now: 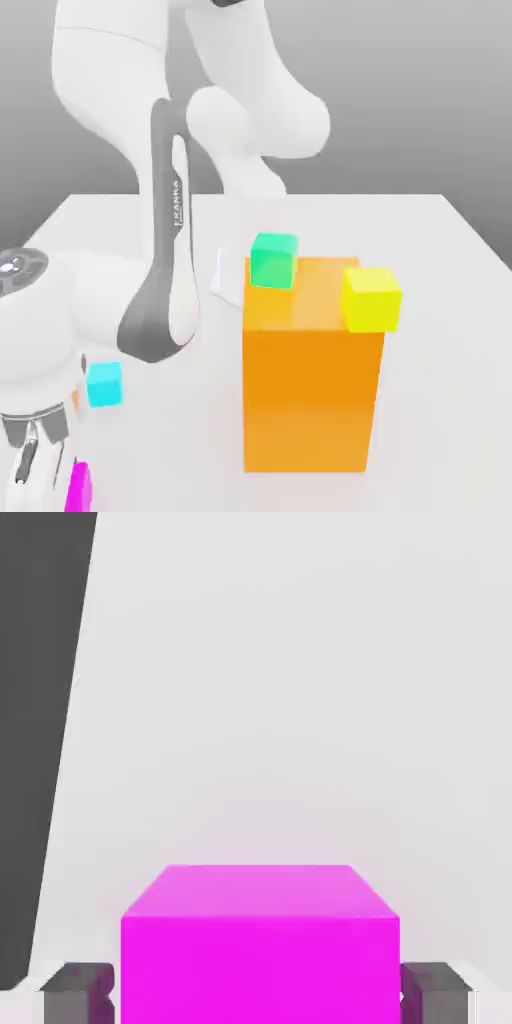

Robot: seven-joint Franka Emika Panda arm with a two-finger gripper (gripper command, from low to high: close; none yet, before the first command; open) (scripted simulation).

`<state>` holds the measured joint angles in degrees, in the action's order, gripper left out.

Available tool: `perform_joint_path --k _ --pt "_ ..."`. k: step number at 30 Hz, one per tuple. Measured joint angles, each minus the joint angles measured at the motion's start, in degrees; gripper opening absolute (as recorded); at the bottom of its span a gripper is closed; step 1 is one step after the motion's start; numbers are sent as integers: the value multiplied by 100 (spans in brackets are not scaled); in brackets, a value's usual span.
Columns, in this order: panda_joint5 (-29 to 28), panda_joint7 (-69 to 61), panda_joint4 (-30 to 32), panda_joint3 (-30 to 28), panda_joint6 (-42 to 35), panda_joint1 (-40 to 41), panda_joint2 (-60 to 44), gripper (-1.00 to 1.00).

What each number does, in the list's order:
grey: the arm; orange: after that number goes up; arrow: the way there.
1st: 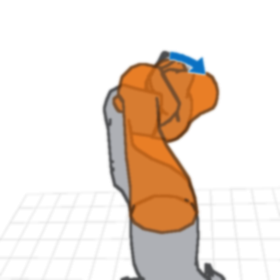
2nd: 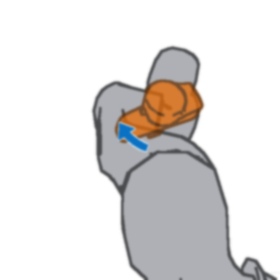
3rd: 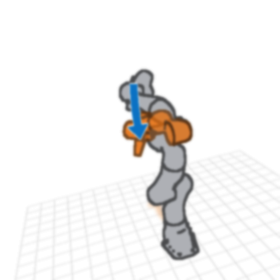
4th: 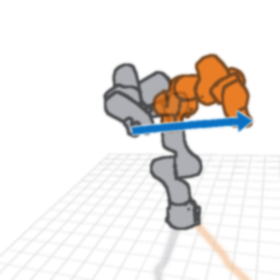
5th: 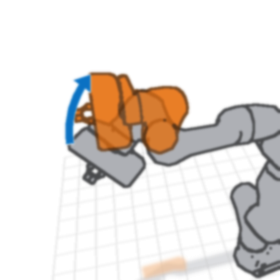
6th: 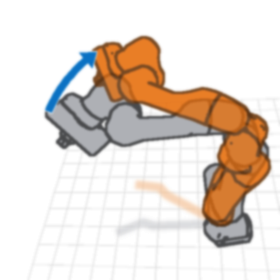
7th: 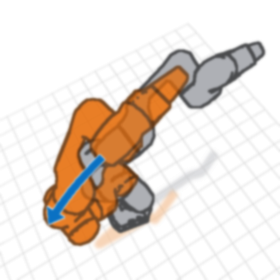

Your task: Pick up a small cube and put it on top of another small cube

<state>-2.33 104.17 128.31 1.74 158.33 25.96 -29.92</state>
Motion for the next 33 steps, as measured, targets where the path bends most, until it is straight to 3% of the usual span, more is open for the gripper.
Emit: perform_joint_path --k 3,8,15,22,29,30,33 --pt "4 1 3 3 -8 4 11 -100" --pt "128 86 298 29 -640 51 934 -100" --pt "543 1717 1656 -308 -639 133 2278 -100" --pt "219 3964 3099 -498 -440 667 3537 -100" --pt "270 4199 3220 -478 636 737 2592 -100" --pt "327 4157 3216 -451 796 749 2423 100" --pt "327 4157 3216 -451 797 748 2423 100"
